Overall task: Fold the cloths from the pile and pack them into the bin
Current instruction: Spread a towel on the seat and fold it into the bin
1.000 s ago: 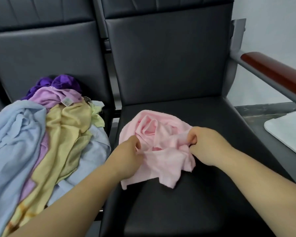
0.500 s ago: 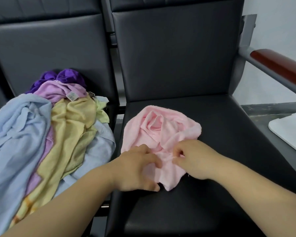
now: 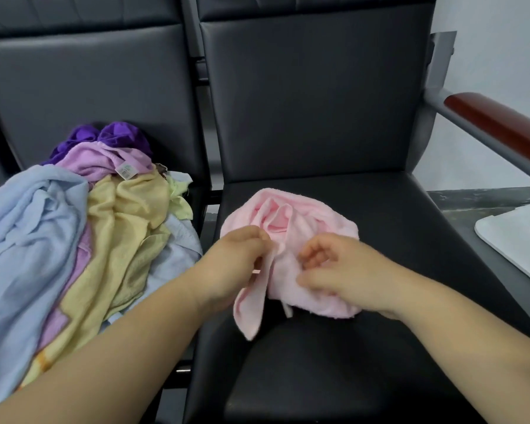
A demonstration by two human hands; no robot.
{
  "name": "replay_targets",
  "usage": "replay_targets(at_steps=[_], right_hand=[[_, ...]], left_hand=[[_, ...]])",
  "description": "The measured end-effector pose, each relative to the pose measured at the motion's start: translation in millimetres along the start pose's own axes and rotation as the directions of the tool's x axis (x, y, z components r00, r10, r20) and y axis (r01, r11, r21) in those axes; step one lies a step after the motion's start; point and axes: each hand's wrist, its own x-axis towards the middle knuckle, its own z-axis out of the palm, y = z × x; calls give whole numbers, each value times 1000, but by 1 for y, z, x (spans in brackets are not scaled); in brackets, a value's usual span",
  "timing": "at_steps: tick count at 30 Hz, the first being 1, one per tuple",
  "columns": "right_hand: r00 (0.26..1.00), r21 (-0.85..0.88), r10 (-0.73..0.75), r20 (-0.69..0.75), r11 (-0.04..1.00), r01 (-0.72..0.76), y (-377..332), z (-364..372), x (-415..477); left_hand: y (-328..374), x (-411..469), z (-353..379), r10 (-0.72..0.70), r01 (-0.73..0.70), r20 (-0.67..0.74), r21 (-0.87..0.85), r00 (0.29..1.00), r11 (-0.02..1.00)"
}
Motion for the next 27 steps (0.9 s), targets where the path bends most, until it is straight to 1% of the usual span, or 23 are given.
replay_targets(at_steps=[1, 2, 3, 5, 6, 9, 11, 13, 15, 17, 19, 20, 21, 22, 23, 24, 25, 26, 27], right_hand=[[999, -64, -11, 48, 998, 14, -1, 5, -2], [999, -114, -30, 45, 993, 35, -1, 11, -2], [999, -119, -44, 12, 992, 45, -1, 16, -1], [999, -37, -31, -40, 999, 29, 0, 21, 2], [999, 4, -15, -36, 1000, 15, 0, 22, 3], [998, 135, 38, 53, 990, -45, -4, 14, 5], [991, 290, 56, 119, 953, -88, -7, 5, 2], [988, 470, 68, 136, 874, -125, -10, -4, 0], [989, 613, 92, 119, 777, -146, -12, -12, -1], [988, 692, 104, 113, 706, -153, -12, -16, 0], [990, 728, 108, 90, 672, -140, -12, -17, 2], [993, 725, 98, 66, 679, -115, -13, -17, 2], [996, 707, 73, 47, 702, -85, -14, -17, 2], [998, 667, 44, 37, 743, -57, -17, -16, 0], [999, 578, 12, 33, 816, -29, -21, -15, -2], [999, 419, -16, 29, 908, 2, -24, -14, -5], [999, 201, -43, 18, 979, 38, -23, -13, -6], [998, 0, -68, -16, 998, 68, -22, -11, -7], [994, -136, -99, -50, 986, 92, -20, -9, -6]], left_hand=[[4, -2, -1, -29, 32, 27, -114, 999, 993], [7, -4, -1, -43, 51, 48, -160, 998, 986], [10, -6, 1, -46, 57, 67, -172, 997, 983], [14, -10, 3, -43, 58, 86, -178, 995, 982], [16, -11, 3, -39, 55, 89, -187, 995, 981], [19, -13, 0, -32, 56, 103, -243, 994, 968], [19, -13, -3, -28, 58, 114, -265, 993, 963], [19, -11, -5, -38, 64, 99, -274, 994, 960], [18, -10, -6, -37, 53, 69, -259, 997, 964], [19, -9, -9, -5, 17, 72, -173, 997, 985], [21, -12, -14, 13, -2, 198, -55, 980, 998], [22, -14, -17, 4, 2, 265, -20, 964, 1000], [23, -16, -19, -8, 11, 303, -9, 953, 1000], [24, -17, -22, -10, 16, 300, -17, 954, 1000], [25, -17, -23, -5, 17, 266, -43, 964, 999], [26, -18, -24, 4, 11, 218, -69, 976, 998], [26, -18, -25, 15, -2, 169, -76, 985, 997], [26, -19, -24, 27, -19, 132, -62, 991, 998], [26, -19, -24, 40, -37, 113, -30, 993, 999]])
